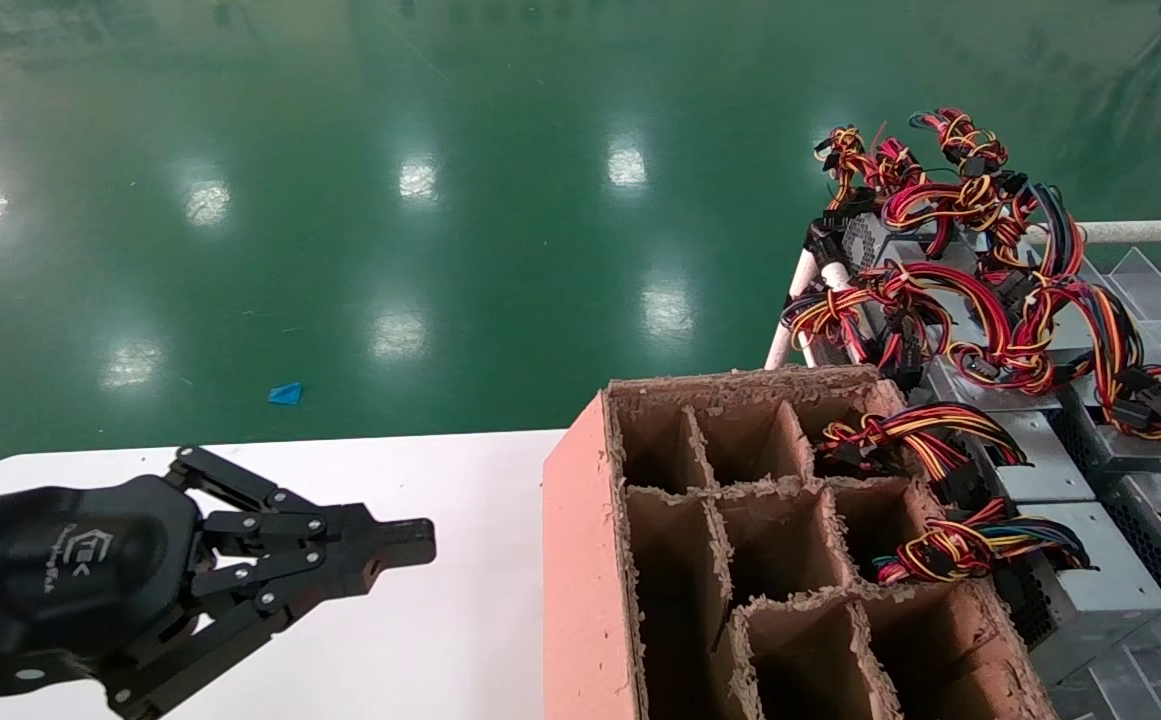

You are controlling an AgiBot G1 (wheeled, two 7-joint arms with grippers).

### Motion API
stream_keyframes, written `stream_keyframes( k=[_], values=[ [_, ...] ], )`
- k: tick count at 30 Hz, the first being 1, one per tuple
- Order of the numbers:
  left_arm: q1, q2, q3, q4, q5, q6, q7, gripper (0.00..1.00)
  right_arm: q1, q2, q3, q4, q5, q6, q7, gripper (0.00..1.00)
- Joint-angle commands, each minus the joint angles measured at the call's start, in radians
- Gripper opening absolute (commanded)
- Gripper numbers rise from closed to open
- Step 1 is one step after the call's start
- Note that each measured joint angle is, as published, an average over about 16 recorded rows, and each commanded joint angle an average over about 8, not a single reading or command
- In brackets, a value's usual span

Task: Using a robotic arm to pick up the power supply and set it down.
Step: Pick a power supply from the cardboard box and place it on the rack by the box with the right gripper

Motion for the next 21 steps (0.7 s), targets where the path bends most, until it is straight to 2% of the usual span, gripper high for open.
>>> stream_keyframes(
  k=[1, 9, 17, 21],
  values=[
    [0.0, 0.0, 0.0, 0.0, 0.0, 0.0, 0.0, 0.0, 0.001, -0.008, 0.0, -0.071, 0.0, 0.008, -0.046, 0.0],
    [0.0, 0.0, 0.0, 0.0, 0.0, 0.0, 0.0, 0.0, 0.002, -0.102, 0.006, -0.395, 0.012, 0.103, -0.206, 0.0],
    [0.0, 0.0, 0.0, 0.0, 0.0, 0.0, 0.0, 0.0, -0.03, -0.23, 0.019, -0.623, 0.016, 0.349, -0.296, 0.0],
    [0.0, 0.0, 0.0, 0.0, 0.0, 0.0, 0.0, 0.0, -0.049, -0.28, 0.026, -0.677, 0.024, 0.42, -0.327, 0.0]
  ],
)
